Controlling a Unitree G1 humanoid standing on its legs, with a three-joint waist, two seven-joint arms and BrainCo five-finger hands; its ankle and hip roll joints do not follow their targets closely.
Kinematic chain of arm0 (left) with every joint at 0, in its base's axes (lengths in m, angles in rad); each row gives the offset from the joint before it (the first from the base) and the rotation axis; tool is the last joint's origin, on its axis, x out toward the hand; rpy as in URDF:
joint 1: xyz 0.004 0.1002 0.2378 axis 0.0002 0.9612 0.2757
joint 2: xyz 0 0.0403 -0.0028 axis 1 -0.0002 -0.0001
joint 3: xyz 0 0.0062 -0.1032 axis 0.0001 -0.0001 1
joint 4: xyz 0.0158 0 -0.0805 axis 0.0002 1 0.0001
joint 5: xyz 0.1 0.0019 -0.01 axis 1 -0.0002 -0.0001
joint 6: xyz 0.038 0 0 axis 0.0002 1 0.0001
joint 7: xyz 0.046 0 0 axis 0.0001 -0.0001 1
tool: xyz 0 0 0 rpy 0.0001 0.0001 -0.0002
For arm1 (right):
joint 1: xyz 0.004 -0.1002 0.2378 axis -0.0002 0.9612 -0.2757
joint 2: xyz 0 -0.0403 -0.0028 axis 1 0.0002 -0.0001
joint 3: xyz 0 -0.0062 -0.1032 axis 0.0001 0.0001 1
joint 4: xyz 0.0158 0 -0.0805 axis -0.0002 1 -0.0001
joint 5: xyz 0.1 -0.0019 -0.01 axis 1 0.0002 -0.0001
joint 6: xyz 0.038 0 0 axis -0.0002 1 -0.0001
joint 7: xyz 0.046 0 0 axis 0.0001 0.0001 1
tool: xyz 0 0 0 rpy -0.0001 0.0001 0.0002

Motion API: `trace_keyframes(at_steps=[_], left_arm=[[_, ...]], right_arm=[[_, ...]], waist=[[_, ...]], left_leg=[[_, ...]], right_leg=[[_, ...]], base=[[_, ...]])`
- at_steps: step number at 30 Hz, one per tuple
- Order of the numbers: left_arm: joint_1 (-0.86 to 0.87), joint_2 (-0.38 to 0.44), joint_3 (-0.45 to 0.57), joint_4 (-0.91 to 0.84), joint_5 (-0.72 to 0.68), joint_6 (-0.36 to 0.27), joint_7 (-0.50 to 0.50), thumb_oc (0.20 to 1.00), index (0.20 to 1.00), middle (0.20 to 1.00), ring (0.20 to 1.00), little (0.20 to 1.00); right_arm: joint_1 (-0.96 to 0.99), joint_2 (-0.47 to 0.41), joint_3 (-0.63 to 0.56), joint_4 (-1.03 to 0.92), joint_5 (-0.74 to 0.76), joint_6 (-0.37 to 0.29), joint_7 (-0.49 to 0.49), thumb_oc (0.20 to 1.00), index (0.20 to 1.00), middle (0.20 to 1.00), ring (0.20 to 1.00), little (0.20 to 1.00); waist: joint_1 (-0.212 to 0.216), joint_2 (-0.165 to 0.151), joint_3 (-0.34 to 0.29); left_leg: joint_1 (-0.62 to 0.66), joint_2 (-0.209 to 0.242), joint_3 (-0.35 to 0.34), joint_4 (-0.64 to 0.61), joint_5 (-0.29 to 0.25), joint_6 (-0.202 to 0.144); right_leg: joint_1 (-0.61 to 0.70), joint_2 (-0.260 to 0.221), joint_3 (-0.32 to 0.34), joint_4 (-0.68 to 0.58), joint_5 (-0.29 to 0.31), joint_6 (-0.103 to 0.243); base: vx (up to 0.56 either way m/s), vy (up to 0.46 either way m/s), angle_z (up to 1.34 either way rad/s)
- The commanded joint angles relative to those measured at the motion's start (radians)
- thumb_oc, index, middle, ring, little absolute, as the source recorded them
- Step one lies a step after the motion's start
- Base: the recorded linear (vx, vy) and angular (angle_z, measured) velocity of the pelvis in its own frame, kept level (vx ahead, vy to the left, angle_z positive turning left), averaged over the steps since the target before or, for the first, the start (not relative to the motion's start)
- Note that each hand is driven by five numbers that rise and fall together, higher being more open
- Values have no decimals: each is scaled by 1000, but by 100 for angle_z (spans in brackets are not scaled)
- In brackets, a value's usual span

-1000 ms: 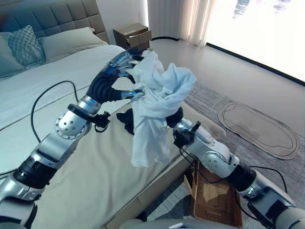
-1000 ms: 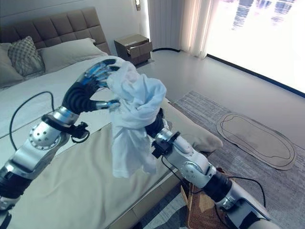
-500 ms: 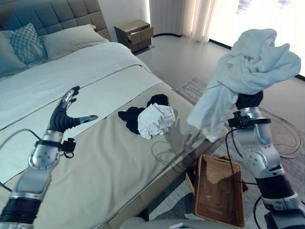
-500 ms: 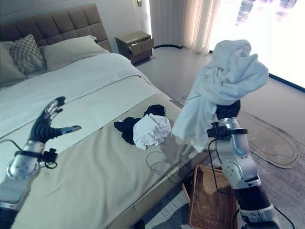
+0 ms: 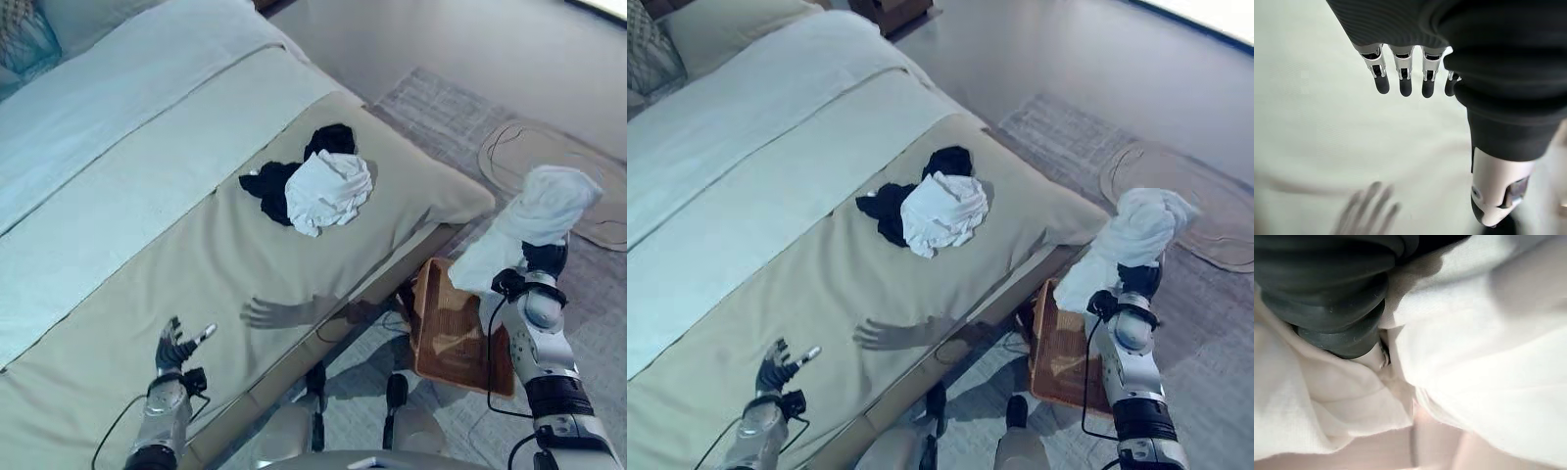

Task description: Pick up clothes into the bucket

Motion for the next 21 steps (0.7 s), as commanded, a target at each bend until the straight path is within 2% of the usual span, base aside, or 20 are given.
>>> trace_keyframes(at_steps=[1, 3, 4, 6, 7, 8, 10, 11, 12, 13, 14, 20, 21], left_arm=[[-34, -4, -28, 61, 29, -1, 18, 1000, 1000, 1000, 1000, 1000], [-22, -32, -101, 56, 50, 4, 8, 1000, 1000, 1000, 1000, 1000], [-22, -33, -101, 56, 50, 4, 8, 1000, 1000, 1000, 1000, 1000], [-31, -43, -162, 11, 40, -13, 3, 1000, 1000, 1000, 1000, 1000], [-32, -44, -162, 11, 40, -12, 4, 1000, 1000, 1000, 1000, 1000], [-37, -41, -194, -45, 16, -25, -3, 1000, 1000, 1000, 1000, 1000], [-39, -40, -203, -60, 9, -28, -2, 1000, 1000, 1000, 1000, 1000], [-48, -36, -232, -95, -5, -37, 5, 1000, 1000, 1000, 1000, 1000], [-50, -37, -231, -96, -5, -37, 5, 1000, 1000, 1000, 1000, 1000], [-68, -27, -262, -126, 2, -42, 13, 1000, 1000, 1000, 1000, 1000], [-79, -18, -282, -146, 21, -41, 12, 1000, 1000, 1000, 1000, 1000], [-119, 2, -302, -185, 31, -54, 36, 1000, 1000, 1000, 1000, 1000], [-124, 8, -303, -198, 21, -61, 51, 1000, 1000, 1000, 1000, 1000]], right_arm=[[-76, -54, -3, -24, -52, -66, -64, 200, 200, 200, 200, 200], [-121, -95, 9, 62, -72, -52, -91, 200, 200, 200, 200, 200], [-122, -96, 10, 63, -71, -52, -91, 200, 200, 200, 200, 200], [-194, -149, 29, 153, -71, -48, -119, 200, 200, 200, 200, 200], [-196, -150, 30, 155, -70, -49, -119, 200, 200, 200, 200, 200], [-249, -192, 47, 218, -68, -48, -131, 200, 200, 200, 200, 200], [-277, -211, 57, 242, -63, -49, -138, 200, 200, 200, 200, 200], [-330, -244, 71, 303, -65, -42, -159, 200, 200, 200, 200, 200], [-335, -245, 73, 306, -64, -44, -159, 200, 200, 200, 200, 200], [-385, -273, 87, 363, -59, -42, -183, 200, 200, 200, 200, 200], [-402, -285, 95, 383, -62, -37, -185, 200, 200, 200, 200, 200], [-451, -339, 129, 474, -92, -12, -213, 200, 200, 200, 200, 200], [-477, -356, 150, 512, -105, 3, -227, 680, 680, 680, 680, 680]], waist=[[-7, -1, 16], [-12, 18, 62], [-11, 18, 60], [-16, 35, 109], [-15, 34, 107], [-16, 43, 145], [-12, 45, 151], [-11, 52, 174], [-12, 54, 179], [-14, 66, 205], [-17, 71, 217], [-19, 97, 218], [-16, 103, 218]], left_leg=[[12, -31, -1, 58, -77, 23], [-30, -35, 4, 80, -79, 20], [-33, -36, 5, 82, -79, 21], [-113, -41, 16, 152, -91, 11], [-118, -41, 17, 155, -92, 11], [-193, -44, 32, 234, -112, 7], [-226, -41, 37, 262, -118, 6], [-260, -47, 31, 304, -154, 0], [-276, -46, 39, 304, -129, 5], [-300, -54, 38, 325, -158, -2], [-319, -53, 42, 332, -157, -3], [-396, -62, 53, 331, -146, -7], [-417, -69, 57, 334, -146, -7]], right_leg=[[-143, -18, 46, 142, -22, -26], [-210, -26, 58, 217, -50, -33], [-214, -27, 60, 220, -51, -33], [-301, -39, 79, 277, -64, -42], [-306, -39, 81, 281, -66, -42], [-374, -46, 96, 338, -76, -51], [-404, -46, 108, 357, -81, -53], [-445, -47, 127, 410, -123, -53], [-458, -49, 119, 405, -92, -58], [-500, -53, 136, 456, -135, -55], [-525, -57, 143, 475, -138, -56], [-637, -68, 164, 523, -146, -57], [-670, -69, 174, 538, -146, -59]], base=[[-52, -53, 6], [-40, -34, 10], [-66, -26, 15], [-78, -39, 12], [-94, -62, 10], [-71, -54, 6], [-7, -54, 0], [-30, -35, -4], [37, -59, 0], [-35, -17, 0], [67, -35, 3], [8, 6, -9], [3, 11, -9]])
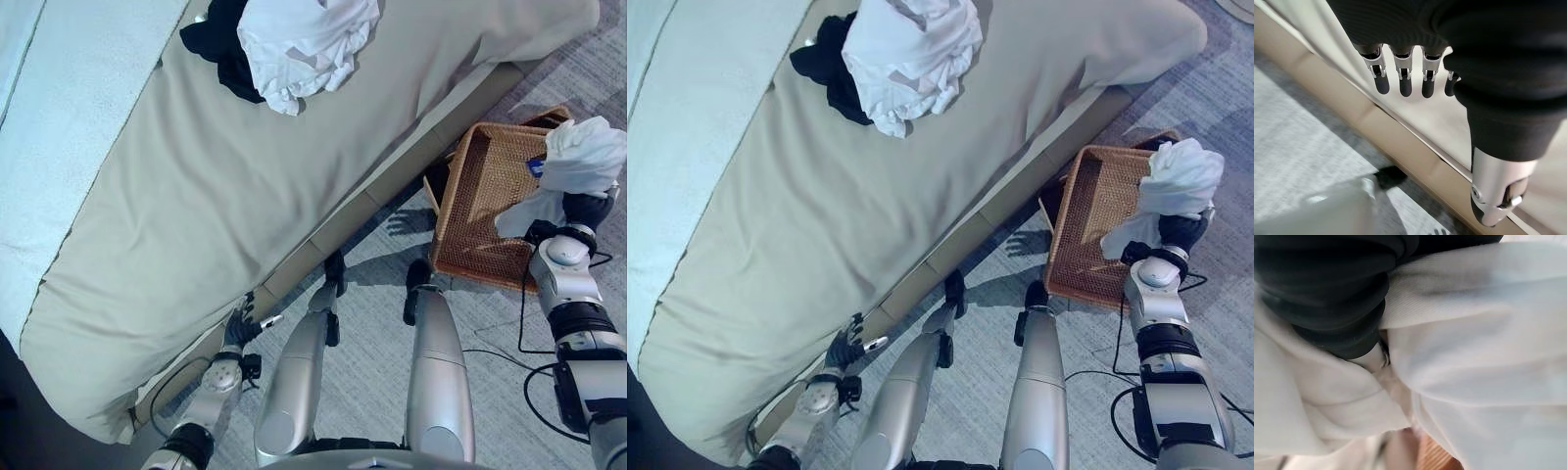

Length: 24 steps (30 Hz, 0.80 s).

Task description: Pick up clothes into the bucket

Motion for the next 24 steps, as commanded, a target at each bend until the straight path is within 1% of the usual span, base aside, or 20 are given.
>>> trace_keyframes(at_steps=[1, 2, 3, 4, 7, 10, 13, 18, 20, 23, 24], left_arm=[[-23, 18, 20, 3, 10, -28, 48, 1000, 1000, 1000, 1000, 1000], [-27, 22, 21, -5, 0, -32, 56, 1000, 1000, 1000, 1000, 1000], [-28, 22, 21, -5, -1, -32, 56, 1000, 1000, 1000, 1000, 1000], [-28, 18, 22, -4, -19, -35, 62, 1000, 1000, 1000, 1000, 1000], [-33, 14, 20, 2, -20, -34, 68, 1000, 1000, 1000, 1000, 1000], [-43, 7, 18, 28, -23, -33, 81, 1000, 1000, 1000, 1000, 1000], [-47, 1, 29, 34, -39, -36, 87, 1000, 1000, 1000, 1000, 1000], [-57, 1, 64, 33, -64, -46, 100, 1000, 1000, 1000, 1000, 1000], [-62, -3, 106, 31, -92, -58, 120, 1000, 1000, 1000, 1000, 1000], [-63, -9, 196, 7, -159, -88, 162, 1000, 1000, 1000, 1000, 1000], [-63, -9, 196, 7, -159, -88, 162, 1000, 1000, 1000, 1000, 1000]], right_arm=[[-81, -121, 23, 32, -51, -12, -42, 890, 890, 890, 890, 890], [-99, -133, 40, 68, -58, 5, -35, 1000, 1000, 1000, 1000, 1000], [-102, -134, 42, 70, -58, 5, -34, 1000, 1000, 1000, 1000, 1000], [-123, -144, 68, 94, -79, 22, -39, 1000, 1000, 1000, 1000, 1000], [-137, -146, 89, 110, -84, 28, -36, 1000, 1000, 1000, 1000, 1000], [-150, -132, 122, 141, -91, 40, -21, 1000, 1000, 1000, 1000, 1000], [-147, -119, 140, 134, -104, 47, -15, 1000, 1000, 1000, 1000, 1000], [-112, -86, 151, 88, -123, 39, -2, 1000, 1000, 1000, 1000, 1000], [-69, -49, 148, 58, -137, 34, 2, 1000, 1000, 1000, 1000, 1000], [19, 18, 138, 3, -162, 37, 6, 1000, 1000, 1000, 1000, 1000], [20, 18, 138, 2, -162, 37, 6, 1000, 1000, 1000, 1000, 1000]], waist=[[-18, 58, 20], [-17, 61, 20], [-17, 60, 20], [-16, 60, 20], [-15, 58, 20], [-15, 49, 20], [-15, 42, 20], [-17, 29, 20], [-18, 19, 20], [-20, 1, 20], [-20, 1, 20]], left_leg=[[43, -20, 18, 149, -164, 9], [27, -24, 25, 155, -166, 10], [25, -25, 26, 155, -166, 10], [13, -29, 30, 160, -168, 13], [5, -31, 32, 163, -169, 14], [-4, -32, 36, 168, -173, 17], [-11, -31, 37, 173, -174, 18], [-17, -27, 35, 174, -172, 20], [-10, -22, 32, 172, -171, 19], [3, -16, 28, 172, -172, 18], [4, -16, 28, 171, -172, 18]], right_leg=[[26, 9, 63, -86, 56, 28], [4, 8, 70, -78, 58, 28], [2, 8, 71, -76, 58, 28], [-15, 8, 76, -76, 64, 27], [-23, 12, 82, -78, 66, 27], [-32, 16, 85, -87, 77, 30], [-33, 20, 84, -96, 86, 31], [-26, 28, 81, -121, 104, 36], [-11, 33, 76, -141, 113, 39], [21, 40, 64, -171, 125, 42], [21, 40, 63, -171, 125, 42]], base=[[9, 25, -5], [5, 13, -3], [0, 0, 0], [0, 0, 0], [0, 1, -1], [0, 0, 0], [0, 0, 0], [-39, -15, 0], [-42, -10, -2], [-21, -13, -1], [-25, -18, 4]])
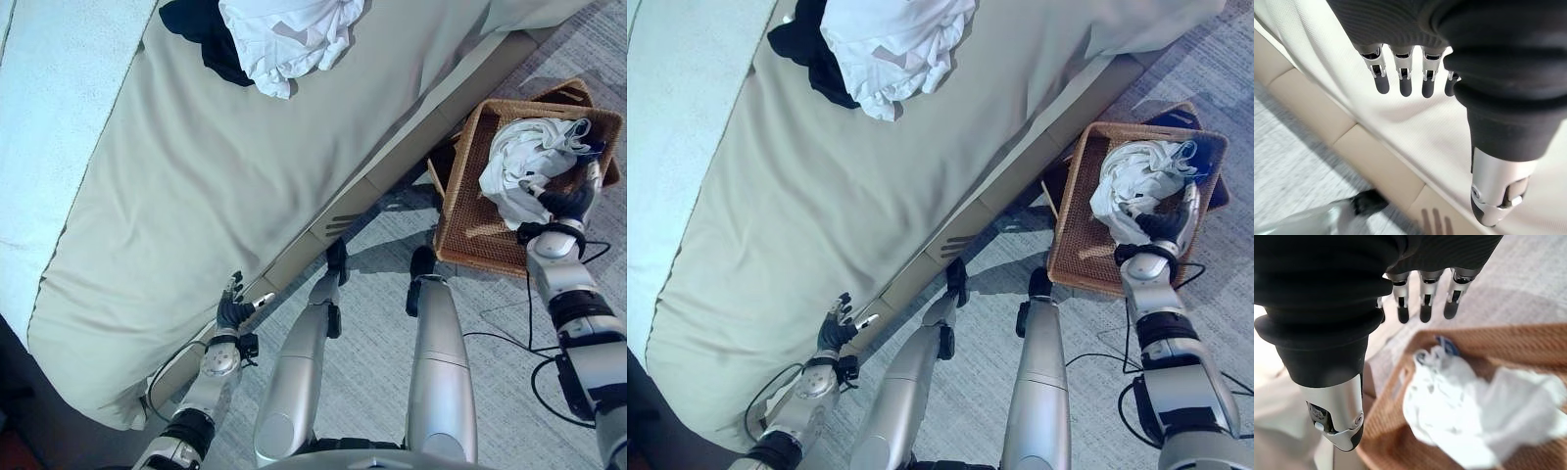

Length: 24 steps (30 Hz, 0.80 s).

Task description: Pick up clothes into the bucket

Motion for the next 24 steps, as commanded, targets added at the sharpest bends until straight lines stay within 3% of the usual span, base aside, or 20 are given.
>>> trace_keyframes(at_steps=[1, 2, 3, 9, 11, 13, 14, 15, 16, 17, 20, 24], left_arm=[[-27, 25, 132, -32, -103, -89, 106, 1000, 1000, 1000, 1000, 1000], [-24, 27, 132, -34, -103, -88, 107, 1000, 1000, 1000, 1000, 1000], [-49, 67, 201, -101, -59, -104, 176, 1000, 1000, 1000, 1000, 1000], [-98, 205, 293, -244, 124, -103, 291, 1000, 1000, 1000, 1000, 1000], [-145, 307, 317, -286, 197, -94, 307, 1000, 1000, 1000, 1000, 1000], [-160, 332, 321, -291, 213, -91, 311, 1000, 1000, 1000, 1000, 1000], [-193, 403, 326, -292, 244, -81, 302, 1000, 1000, 1000, 1000, 1000], [-193, 404, 326, -291, 244, -81, 302, 1000, 1000, 1000, 1000, 1000], [-243, 482, 316, -285, 289, -64, 306, 1000, 1000, 1000, 1000, 1000], [-243, 482, 315, -284, 289, -64, 306, 1000, 1000, 1000, 1000, 1000], [-333, 608, 264, -249, 379, -23, 285, 1000, 1000, 1000, 1000, 1000], [-406, 690, 208, -188, 424, 10, 241, 1000, 1000, 1000, 1000, 1000]], right_arm=[[72, 28, -20, -70, -54, -18, 5, 1000, 1000, 1000, 1000, 1000], [75, 31, -20, -73, -56, -16, 4, 1000, 1000, 1000, 1000, 1000], [141, 89, -26, -120, -69, -25, 16, 1000, 1000, 1000, 1000, 1000], [279, 170, 60, -131, -182, -34, 106, 1000, 1000, 1000, 1000, 1000], [336, 171, 120, -98, -266, -20, 171, 1000, 1000, 1000, 1000, 1000], [356, 174, 141, -95, -292, -19, 191, 1000, 1000, 1000, 1000, 1000], [399, 175, 181, -83, -340, -9, 241, 1000, 1000, 1000, 1000, 1000], [399, 176, 181, -84, -341, -9, 241, 1000, 1000, 1000, 1000, 1000], [438, 176, 220, -65, -394, -5, 277, 1000, 1000, 1000, 1000, 1000], [438, 176, 220, -65, -394, -5, 277, 1000, 1000, 1000, 1000, 1000], [492, 188, 264, -11, -455, 2, 322, 1000, 1000, 1000, 1000, 1000], [512, 194, 257, 11, -450, 4, 333, 1000, 1000, 1000, 1000, 1000]], waist=[[-26, -15, 20], [-26, -16, 20], [-29, -36, 20], [-41, -100, 20], [-49, -136, 20], [-53, -150, 16], [-59, -173, -5], [-58, -174, -3], [-62, -199, -31], [-62, -199, -31], [-72, -236, -70], [-90, -255, -91]], left_leg=[[72, -11, 11, 147, -182, 18], [74, -10, 11, 146, -182, 17], [78, 0, 15, 140, -158, 23], [175, 24, 24, 132, -181, 24], [253, 36, 39, 116, -194, 23], [279, 38, 44, 109, -198, 24], [319, 43, 59, 99, -209, 23], [322, 43, 60, 97, -208, 23], [357, 49, 77, 88, -221, 24], [357, 49, 77, 88, -221, 24], [409, 56, 122, 95, -252, 35], [429, 56, 157, 114, -277, 47]], right_leg=[[100, 41, 42, -206, 127, 55], [103, 42, 41, -208, 127, 55], [126, 48, 25, -252, 175, 53], [265, 69, 18, -363, 223, 76], [354, 75, 19, -424, 249, 92], [381, 79, 22, -444, 259, 97], [427, 83, 28, -491, 281, 109], [430, 84, 29, -493, 281, 109], [466, 88, 37, -536, 306, 123], [466, 88, 37, -536, 306, 123], [524, 92, 72, -592, 335, 145], [537, 98, 109, -610, 350, 160]], base=[[0, 0, 0], [-104, -29, -3], [-96, -18, -4], [-8, 14, -13], [32, 62, -29], [40, 62, -25], [47, 76, -29], [77, 95, -33], [41, 44, -27], [68, 103, -22], [33, 87, -28], [2, 132, -33]])
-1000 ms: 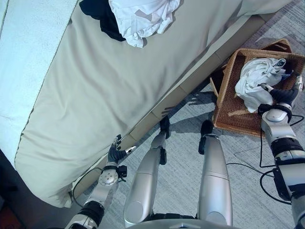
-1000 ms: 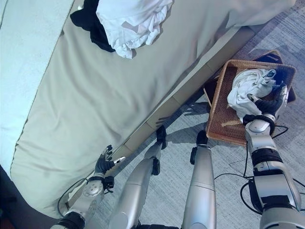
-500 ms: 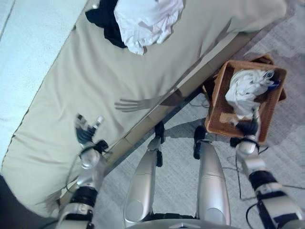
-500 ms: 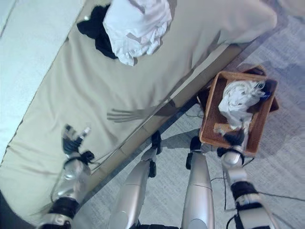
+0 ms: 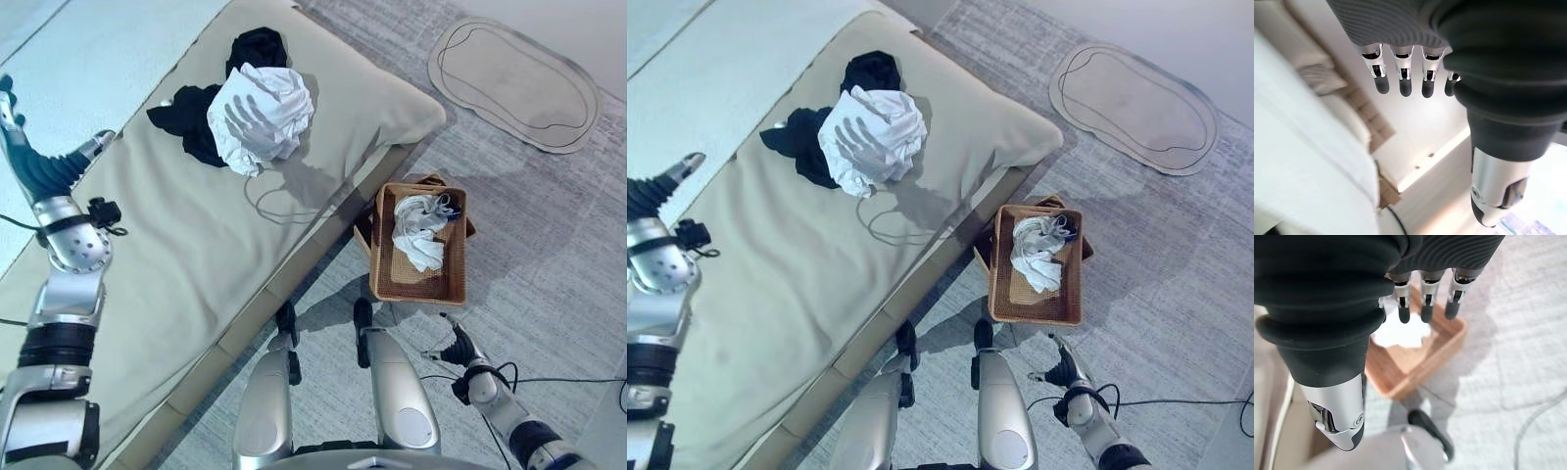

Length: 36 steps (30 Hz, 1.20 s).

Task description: Pick up clothes into the bucket

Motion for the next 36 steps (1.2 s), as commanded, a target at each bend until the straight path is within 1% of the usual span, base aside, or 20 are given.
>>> trace_keyframes(at_steps=[1, 2, 4, 6, 7, 9, 10, 13, 14, 15, 17, 18, 20, 21, 22, 26, 30, 33, 35, 36], left_arm=[[-107, 124, -59, 112, 107, 22, -46, 1000, 1000, 1000, 1000, 1000], [-113, 124, -65, 115, 107, 21, -46, 1000, 1000, 1000, 1000, 1000], [-163, 168, -107, 152, 136, 44, -76, 1000, 1000, 1000, 1000, 1000], [-190, 180, -131, 167, 146, 51, -78, 1000, 1000, 1000, 1000, 1000], [-234, 206, -171, 213, 166, 59, -94, 1000, 1000, 1000, 1000, 1000], [-263, 218, -194, 223, 169, 63, -98, 1000, 1000, 1000, 1000, 1000], [-301, 234, -227, 253, 176, 68, -109, 1000, 1000, 1000, 1000, 1000], [-326, 247, -251, 271, 182, 71, -116, 1000, 1000, 1000, 1000, 1000], [-361, 263, -284, 275, 202, 79, -117, 1000, 1000, 1000, 1000, 1000], [-392, 284, -317, 301, 219, 87, -126, 1000, 1000, 1000, 1000, 1000], [-419, 287, -344, 311, 220, 92, -129, 1000, 1000, 1000, 1000, 1000], [-439, 300, -366, 324, 224, 93, -138, 1000, 1000, 1000, 1000, 1000], [-456, 307, -382, 352, 216, 95, -142, 1000, 1000, 1000, 1000, 1000], [-460, 308, -385, 353, 215, 94, -142, 1000, 1000, 1000, 1000, 1000], [-492, 307, -412, 370, 214, 96, -149, 1000, 1000, 1000, 1000, 1000], [-573, 306, -482, 408, 203, 101, -158, 1000, 1000, 1000, 1000, 1000], [-633, 291, -542, 426, 199, 102, -157, 1000, 1000, 1000, 1000, 1000], [-671, 292, -579, 423, 200, 103, -161, 1000, 1000, 1000, 1000, 1000], [-702, 285, -610, 450, 203, 106, -166, 1000, 1000, 1000, 1000, 1000], [-710, 282, -619, 465, 207, 109, -167, 1000, 1000, 1000, 1000, 1000]], right_arm=[[15, 12, 12, 1, -12, -3, 19, 1000, 1000, 1000, 1000, 1000], [15, 14, 10, 1, -12, -3, 19, 1000, 1000, 1000, 1000, 1000], [28, 16, 6, -2, -5, -5, 31, 1000, 1000, 1000, 1000, 1000], [34, 17, 4, 0, -4, -4, 33, 1000, 1000, 1000, 1000, 1000], [39, 14, 8, -7, -3, -8, 39, 1000, 1000, 1000, 1000, 1000], [44, 17, 8, -5, -1, -10, 43, 1000, 1000, 1000, 1000, 1000], [48, 23, 12, -9, 4, -14, 52, 1000, 1000, 1000, 1000, 1000], [52, 22, 13, -22, 11, -18, 54, 1000, 1000, 1000, 1000, 1000], [59, 29, 12, -28, 23, -23, 57, 1000, 1000, 1000, 1000, 1000], [65, 30, 16, -43, 36, -29, 59, 1000, 1000, 1000, 1000, 1000], [66, 35, 14, -45, 42, -31, 59, 1000, 1000, 1000, 1000, 1000], [68, 42, 15, -51, 54, -35, 55, 1000, 1000, 1000, 1000, 1000], [65, 44, 13, -63, 71, -40, 49, 1000, 1000, 1000, 1000, 1000], [64, 45, 12, -63, 71, -40, 50, 1000, 1000, 1000, 1000, 1000], [64, 44, 12, -72, 80, -43, 42, 1000, 1000, 1000, 1000, 1000], [70, 39, -2, -105, 106, -58, 15, 1000, 1000, 1000, 1000, 1000], [61, 37, -10, -135, 124, -74, -15, 1000, 1000, 1000, 1000, 1000], [57, 30, -16, -163, 140, -83, -25, 1000, 1000, 1000, 1000, 1000], [51, 26, -18, -192, 151, -96, -37, 1000, 1000, 1000, 1000, 1000], [49, 28, -15, -200, 156, -100, -39, 1000, 1000, 1000, 1000, 1000]], waist=[[-50, -57, -43], [-46, -58, -42], [-66, -66, -51], [-71, -70, -53], [-87, -76, -50], [-88, -81, -49], [-97, -89, -43], [-102, -95, -40], [-107, -105, -33], [-114, -104, -27], [-113, -108, -23], [-121, -121, -13], [-128, -135, -3], [-127, -134, -4], [-132, -142, 5], [-144, -153, 31], [-149, -152, 51], [-152, -150, 57], [-157, -153, 63], [-160, -155, 66]], left_leg=[[38, -45, 61, 200, -237, 66], [37, -44, 62, 201, -238, 66], [30, -48, 82, 218, -253, 75], [24, -49, 88, 226, -259, 77], [17, -49, 100, 239, -269, 81], [10, -48, 107, 249, -275, 83], [-4, -44, 120, 276, -290, 87], [-11, -43, 127, 283, -295, 89], [-30, -36, 137, 306, -304, 90], [-39, -24, 134, 330, -348, 90], [-53, -16, 138, 347, -359, 92], [-76, -7, 153, 374, -370, 94], [-109, 3, 164, 416, -388, 98], [-113, 5, 165, 421, -390, 98], [-146, 15, 169, 457, -403, 100], [-237, 34, 160, 540, -430, 105], [-355, 52, 130, 620, -449, 106], [-405, 56, 115, 649, -456, 106], [-470, 68, 95, 693, -469, 109], [-480, 74, 93, 702, -470, 109]], right_leg=[[44, -30, 62, -194, 178, 87], [43, -29, 64, -194, 178, 87], [31, -31, 91, -197, 188, 98], [24, -32, 98, -197, 192, 101], [14, -34, 112, -201, 198, 106], [9, -34, 117, -204, 202, 108], [-4, -33, 131, -207, 209, 111], [-10, -31, 137, -210, 215, 112], [-23, -28, 147, -219, 225, 115], [-29, -13, 156, -222, 210, 123], [-40, -7, 159, -222, 215, 127], [-57, -2, 169, -233, 228, 131], [-84, 6, 181, -237, 239, 135], [-87, 7, 181, -236, 240, 135], [-108, 15, 189, -235, 244, 132], [-165, 33, 202, -234, 255, 131], [-232, 46, 191, -236, 265, 122], [-263, 54, 185, -240, 268, 117], [-305, 71, 176, -239, 269, 111], [-314, 74, 176, -238, 271, 112]], base=[[-25, 139, -38], [-27, 136, -46], [-24, 130, -41], [-19, 93, -31], [-17, 66, -15], [-27, 85, -15], [-27, 79, -21], [-17, 46, -15], [66, 94, -18], [64, 100, -21], [32, 47, -24], [-19, 19, -21], [-22, 15, -15], [-13, 1, -23], [-10, 0, -29], [-21, -29, -16], [-23, -64, 6], [-6, -50, 3], [-2, -51, 9], [1, -34, 11]])
